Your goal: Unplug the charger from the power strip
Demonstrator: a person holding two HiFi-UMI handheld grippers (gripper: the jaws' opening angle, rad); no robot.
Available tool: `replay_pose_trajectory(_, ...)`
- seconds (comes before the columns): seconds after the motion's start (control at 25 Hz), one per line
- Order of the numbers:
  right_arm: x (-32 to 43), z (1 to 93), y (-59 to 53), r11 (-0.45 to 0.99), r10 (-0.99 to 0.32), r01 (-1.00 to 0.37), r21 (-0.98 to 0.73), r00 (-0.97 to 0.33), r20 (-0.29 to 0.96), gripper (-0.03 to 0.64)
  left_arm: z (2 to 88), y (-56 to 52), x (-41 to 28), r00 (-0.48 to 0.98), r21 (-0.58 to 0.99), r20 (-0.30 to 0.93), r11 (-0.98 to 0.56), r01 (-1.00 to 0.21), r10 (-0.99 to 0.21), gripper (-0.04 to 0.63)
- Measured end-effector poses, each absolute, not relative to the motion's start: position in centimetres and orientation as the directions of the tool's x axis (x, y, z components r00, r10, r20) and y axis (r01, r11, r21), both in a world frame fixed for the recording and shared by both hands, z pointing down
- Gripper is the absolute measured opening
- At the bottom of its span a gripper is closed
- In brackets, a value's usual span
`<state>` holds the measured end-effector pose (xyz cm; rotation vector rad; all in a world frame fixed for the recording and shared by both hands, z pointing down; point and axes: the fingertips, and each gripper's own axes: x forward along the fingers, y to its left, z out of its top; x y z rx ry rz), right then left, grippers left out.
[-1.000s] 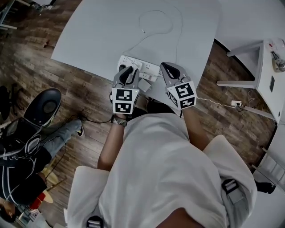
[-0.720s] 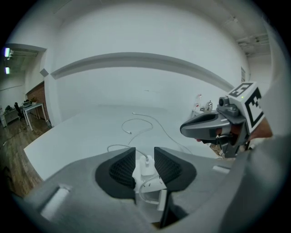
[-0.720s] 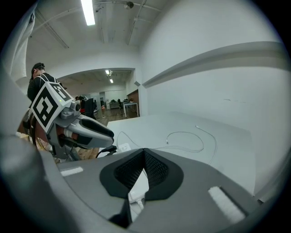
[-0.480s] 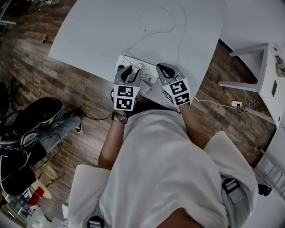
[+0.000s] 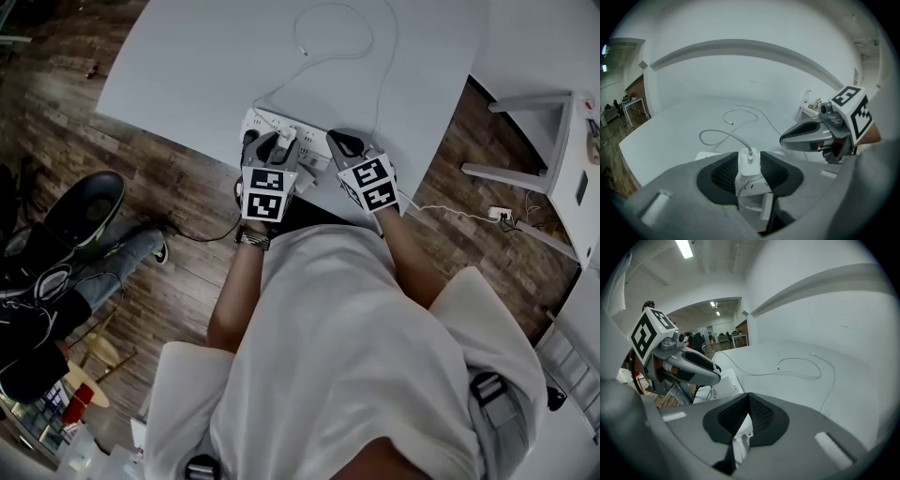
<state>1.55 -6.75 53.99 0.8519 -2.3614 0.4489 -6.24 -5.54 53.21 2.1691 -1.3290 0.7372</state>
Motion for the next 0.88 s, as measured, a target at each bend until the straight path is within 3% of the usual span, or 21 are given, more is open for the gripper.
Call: replay_pose_trajectory(0.88, 2.0, 58.3, -6.8, 0.727, -0.39, -0.663, -0.181, -0.615, 0.686, 0.002, 55.7, -6.5, -5.6, 0.344, 0.104, 0.731, -0.402, -0.91, -0.59, 0.146)
